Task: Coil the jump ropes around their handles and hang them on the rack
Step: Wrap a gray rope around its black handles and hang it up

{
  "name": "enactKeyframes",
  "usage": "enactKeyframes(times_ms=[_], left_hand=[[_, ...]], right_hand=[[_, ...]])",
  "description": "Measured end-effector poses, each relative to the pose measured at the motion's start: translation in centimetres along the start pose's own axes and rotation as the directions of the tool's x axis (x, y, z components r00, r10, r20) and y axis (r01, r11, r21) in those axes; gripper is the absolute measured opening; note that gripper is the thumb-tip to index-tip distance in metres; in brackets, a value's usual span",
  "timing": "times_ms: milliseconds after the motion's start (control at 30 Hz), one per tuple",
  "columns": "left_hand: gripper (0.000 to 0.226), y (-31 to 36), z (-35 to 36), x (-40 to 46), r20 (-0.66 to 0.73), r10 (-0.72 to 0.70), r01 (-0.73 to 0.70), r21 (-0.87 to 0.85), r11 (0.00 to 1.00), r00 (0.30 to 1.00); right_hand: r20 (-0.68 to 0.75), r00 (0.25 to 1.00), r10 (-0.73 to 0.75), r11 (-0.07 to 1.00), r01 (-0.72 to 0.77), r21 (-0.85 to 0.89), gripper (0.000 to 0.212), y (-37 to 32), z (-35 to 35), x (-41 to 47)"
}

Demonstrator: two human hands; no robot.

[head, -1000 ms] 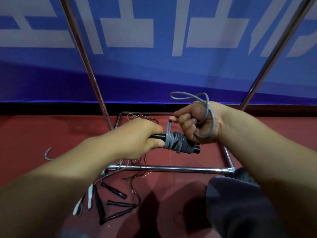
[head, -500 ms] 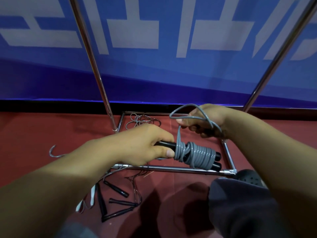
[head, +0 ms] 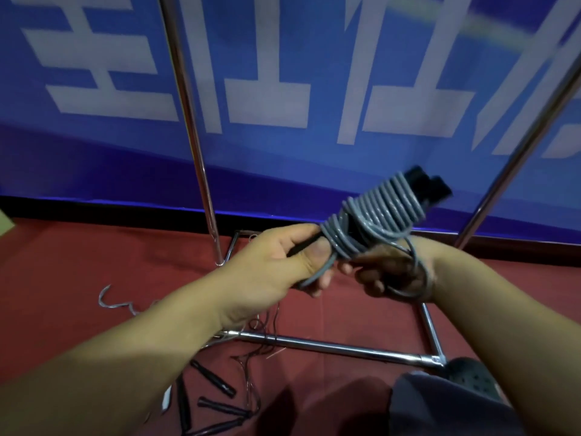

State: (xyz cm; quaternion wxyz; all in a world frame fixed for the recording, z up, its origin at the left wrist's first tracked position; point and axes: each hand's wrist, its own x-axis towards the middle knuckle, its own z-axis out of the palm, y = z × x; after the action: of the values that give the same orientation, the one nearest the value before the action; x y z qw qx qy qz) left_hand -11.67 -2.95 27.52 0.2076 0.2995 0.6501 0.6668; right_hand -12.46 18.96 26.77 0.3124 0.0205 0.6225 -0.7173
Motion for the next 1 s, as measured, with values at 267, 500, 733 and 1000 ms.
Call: enactKeyframes(times_ms=[267,500,733,1000], left_hand=[[0.034,0.4,-0.8,1.1,-0.362,-0.206,0.087,-0.318,0.944,0.909],[0.034,-1.2,-1.9,1.6,-0.484,-0.239,0.191,-0.148,0.970,0.841],[0.031,-2.0,-1.8,1.9,-0.506,-0.235,0.303,0.056,0.951,0.830],[0.029,-1.8,-1.5,2.0,-0.496,-0.323,0.255,-0.202,0.946,0.806]], right_hand=[[0.011,0.991,-0.134,0.988,0.135,-0.070,0.035,-1.1,2.1,0.4],[-0.092,0.976,-0.195,0.964,0.173,-0.202,0.016,-1.3,2.9,0.6],[-0.168,0.944,-0.284,0.922,0.221,-0.318,0.018,-0.8,3.0,0.6],[-0.156,0.949,-0.274,0.936,0.226,-0.271,0.020,-0.6,3.6,0.8]])
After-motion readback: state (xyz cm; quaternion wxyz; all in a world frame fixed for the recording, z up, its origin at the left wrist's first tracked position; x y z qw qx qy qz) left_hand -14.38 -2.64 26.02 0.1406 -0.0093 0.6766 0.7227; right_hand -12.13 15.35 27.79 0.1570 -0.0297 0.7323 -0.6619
